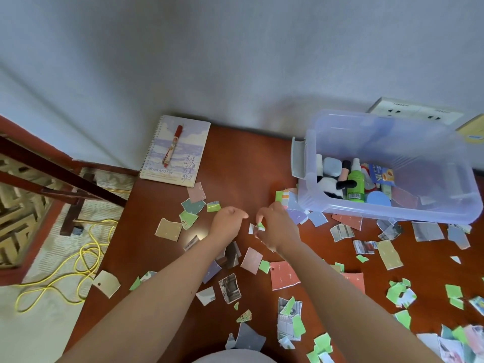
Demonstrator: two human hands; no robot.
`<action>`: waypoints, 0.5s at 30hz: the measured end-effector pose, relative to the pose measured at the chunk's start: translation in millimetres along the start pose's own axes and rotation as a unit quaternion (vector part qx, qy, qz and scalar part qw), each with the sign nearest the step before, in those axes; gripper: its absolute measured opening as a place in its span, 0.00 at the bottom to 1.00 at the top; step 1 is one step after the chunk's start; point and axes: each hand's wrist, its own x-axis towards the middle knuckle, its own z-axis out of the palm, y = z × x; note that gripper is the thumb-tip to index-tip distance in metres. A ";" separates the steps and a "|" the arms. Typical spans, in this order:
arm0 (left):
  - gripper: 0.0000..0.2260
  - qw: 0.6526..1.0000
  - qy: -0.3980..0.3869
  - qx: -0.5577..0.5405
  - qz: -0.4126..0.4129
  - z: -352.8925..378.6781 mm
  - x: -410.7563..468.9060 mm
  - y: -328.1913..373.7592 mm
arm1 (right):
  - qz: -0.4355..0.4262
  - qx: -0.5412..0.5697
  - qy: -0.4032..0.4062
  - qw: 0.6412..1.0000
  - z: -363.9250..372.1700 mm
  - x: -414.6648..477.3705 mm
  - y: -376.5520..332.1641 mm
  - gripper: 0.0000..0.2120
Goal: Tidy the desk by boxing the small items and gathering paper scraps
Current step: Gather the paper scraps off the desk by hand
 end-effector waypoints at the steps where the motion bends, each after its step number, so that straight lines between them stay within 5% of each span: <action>1: 0.11 1.000 0.000 0.001 0.000 0.5 -0.5 -1.4 | -0.003 -0.001 0.000 1.000 -0.6 -0.3 0.7 0.09; 5: 0.13 0.999 -0.004 0.042 0.023 0.5 -6.7 -6.4 | -0.002 0.033 -0.030 0.999 0.7 -4.2 5.9 0.05; 12: 0.11 0.992 -0.033 0.099 0.068 4.4 -29.1 -7.0 | 0.099 0.289 0.019 0.952 -14.6 -12.6 17.5 0.15; 15: 0.07 0.985 -0.050 0.141 0.083 11.5 -35.4 -12.8 | 0.100 0.266 0.015 0.959 -18.6 -23.0 25.2 0.17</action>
